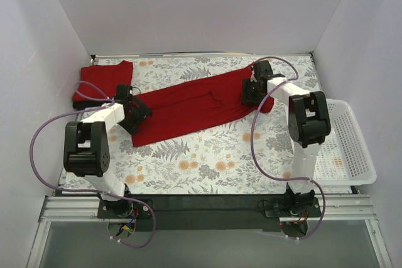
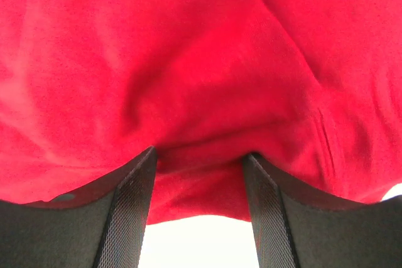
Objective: Fold and stack the t-shirts
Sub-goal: Fold the tshirt
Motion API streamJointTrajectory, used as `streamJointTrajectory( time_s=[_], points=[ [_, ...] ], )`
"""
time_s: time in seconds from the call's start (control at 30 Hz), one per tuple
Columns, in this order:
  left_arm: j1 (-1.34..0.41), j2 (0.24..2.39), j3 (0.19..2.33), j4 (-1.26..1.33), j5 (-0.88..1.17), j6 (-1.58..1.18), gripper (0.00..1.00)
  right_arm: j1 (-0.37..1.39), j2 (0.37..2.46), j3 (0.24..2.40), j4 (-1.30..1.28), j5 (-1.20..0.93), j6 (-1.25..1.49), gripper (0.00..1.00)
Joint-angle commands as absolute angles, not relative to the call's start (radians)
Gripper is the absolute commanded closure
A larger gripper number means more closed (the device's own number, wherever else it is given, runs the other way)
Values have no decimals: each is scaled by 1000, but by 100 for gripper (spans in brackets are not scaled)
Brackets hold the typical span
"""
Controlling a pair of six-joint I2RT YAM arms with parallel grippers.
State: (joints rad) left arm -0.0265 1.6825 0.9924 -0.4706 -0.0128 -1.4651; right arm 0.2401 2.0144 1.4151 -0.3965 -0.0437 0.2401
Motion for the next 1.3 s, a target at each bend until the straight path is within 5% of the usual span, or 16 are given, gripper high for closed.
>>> streamJointTrajectory(
  time_s=[0.0,0.23,0.4,0.57,0.73,0.87,1.03,1.27],
  points=[
    [-29,1625,879,-592,147,-1558,28,218,2135,1622,-460,57,138,46],
    [-202,1453,723,-555,251,-1781,29,184,2327,1914,-552,121,12,44],
    [-314,1362,657,-538,276,-1893,28,158,2316,1933,-558,149,-32,44],
    [-314,1293,791,-665,56,-1786,25,204,2133,1795,-551,59,-11,44],
    [-292,1370,969,-701,-181,-1616,26,328,1904,1591,-502,-32,55,44],
    [-221,1495,1060,-614,-276,-1450,37,528,1824,1457,-440,-107,92,46],
    [-187,1684,1204,-563,-276,-1358,48,716,1882,1473,-428,-140,69,51],
    [-187,1828,1235,-566,-252,-1347,50,836,2014,1528,-425,-173,5,54]
  ],
)
